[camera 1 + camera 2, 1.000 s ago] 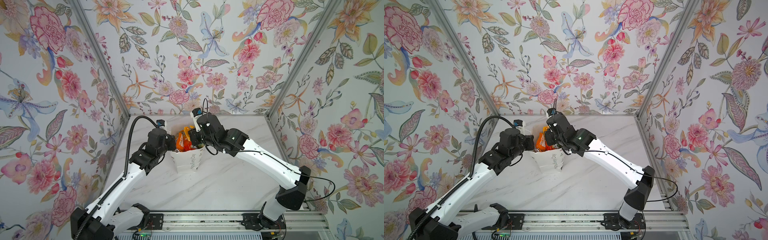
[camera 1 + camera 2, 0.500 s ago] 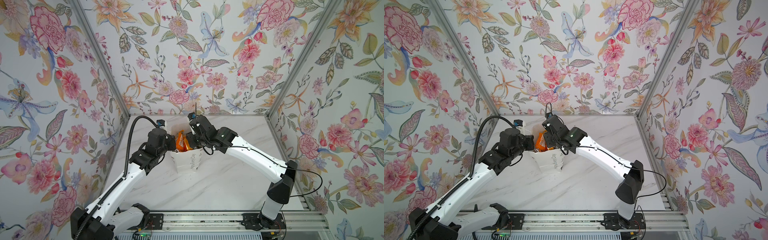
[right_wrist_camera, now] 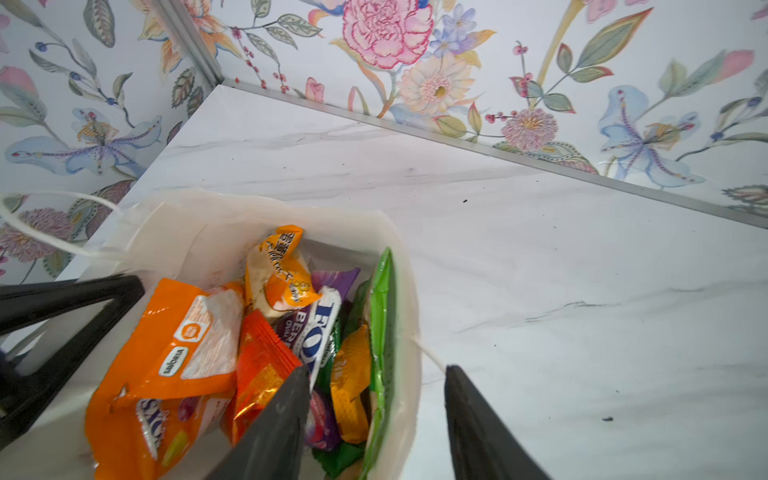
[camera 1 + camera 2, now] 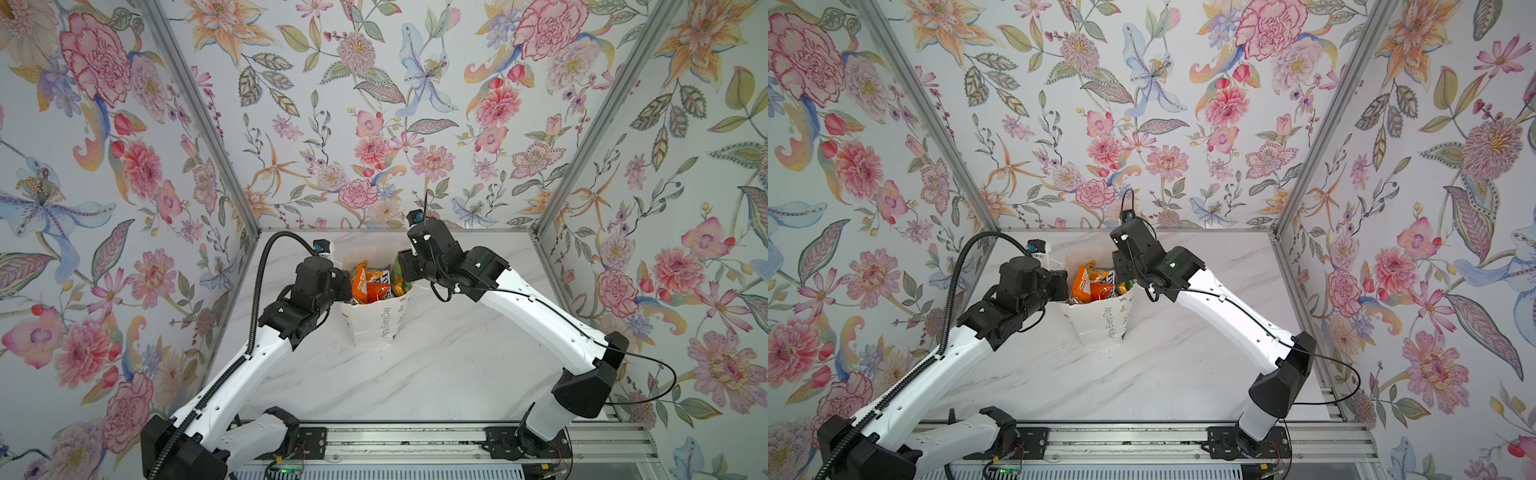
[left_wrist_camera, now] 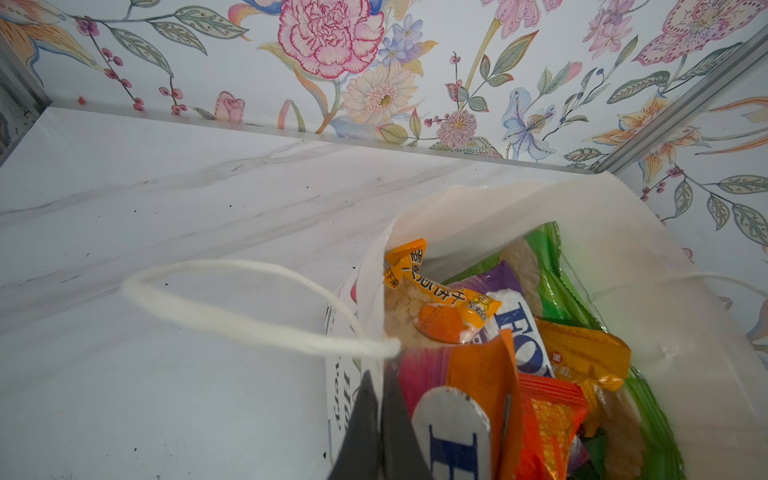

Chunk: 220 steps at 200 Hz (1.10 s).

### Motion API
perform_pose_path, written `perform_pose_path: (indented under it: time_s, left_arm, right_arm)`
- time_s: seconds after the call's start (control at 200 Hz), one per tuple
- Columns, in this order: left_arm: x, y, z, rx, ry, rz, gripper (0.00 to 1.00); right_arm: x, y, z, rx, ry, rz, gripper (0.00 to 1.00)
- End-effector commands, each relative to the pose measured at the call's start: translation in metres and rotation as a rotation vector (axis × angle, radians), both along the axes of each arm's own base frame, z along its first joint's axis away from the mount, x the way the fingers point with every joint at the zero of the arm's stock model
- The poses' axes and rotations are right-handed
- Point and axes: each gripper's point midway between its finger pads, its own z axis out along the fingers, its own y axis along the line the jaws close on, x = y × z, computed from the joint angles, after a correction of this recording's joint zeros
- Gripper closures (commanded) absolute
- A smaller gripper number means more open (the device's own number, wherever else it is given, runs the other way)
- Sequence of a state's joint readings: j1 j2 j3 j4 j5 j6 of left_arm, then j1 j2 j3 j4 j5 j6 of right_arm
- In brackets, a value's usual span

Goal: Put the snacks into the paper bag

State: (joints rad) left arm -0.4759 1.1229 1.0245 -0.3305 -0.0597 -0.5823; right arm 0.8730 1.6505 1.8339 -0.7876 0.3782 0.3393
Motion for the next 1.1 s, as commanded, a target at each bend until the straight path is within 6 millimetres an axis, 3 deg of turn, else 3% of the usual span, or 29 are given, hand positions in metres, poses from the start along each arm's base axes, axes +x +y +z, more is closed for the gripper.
perform_pose_path:
  time_s: [0.0, 0.105, 0.215, 0.365, 0.666, 0.746, 0.836, 0.931, 1.096]
  left_arm:
    - [0.009, 0.005, 0.043, -0.03, -0.131, 0.019, 1.0]
    - [0.01, 0.003, 0.043, -0.036, -0.128, 0.015, 1.0]
    - [0.01, 0.003, 0.043, -0.04, -0.127, 0.015, 1.0]
    - [0.01, 0.001, 0.043, -0.04, -0.121, 0.009, 1.0]
    - [0.015, -0.011, 0.046, -0.077, -0.114, -0.032, 1.0]
    - [0.017, -0.016, 0.05, -0.095, -0.117, -0.044, 1.0]
    - [0.021, -0.022, 0.058, -0.118, -0.118, -0.056, 1.0]
    - [0.026, -0.033, 0.072, -0.121, -0.113, -0.066, 1.0]
    - [0.026, -0.058, 0.094, -0.118, -0.146, -0.101, 1.0]
  right_arm:
    - [0.001, -0.02, -0.017, -0.084, 0.022, -0.054, 0.44]
    - [0.004, -0.021, -0.037, -0.097, 0.087, -0.047, 0.43]
    - [-0.001, -0.006, -0.054, -0.06, 0.172, 0.023, 0.44]
    - [-0.002, 0.003, -0.064, -0.058, 0.204, 0.046, 0.51]
    - [-0.003, 0.02, -0.066, -0.068, 0.231, 0.105, 0.89]
    - [-0.004, 0.025, -0.058, -0.057, 0.212, 0.113, 1.0]
    - [-0.005, 0.027, -0.039, -0.045, 0.162, 0.12, 1.0]
    - [-0.008, 0.024, -0.006, -0.013, 0.088, 0.117, 1.0]
    - [-0.01, -0.005, 0.051, 0.077, -0.052, 0.05, 1.0]
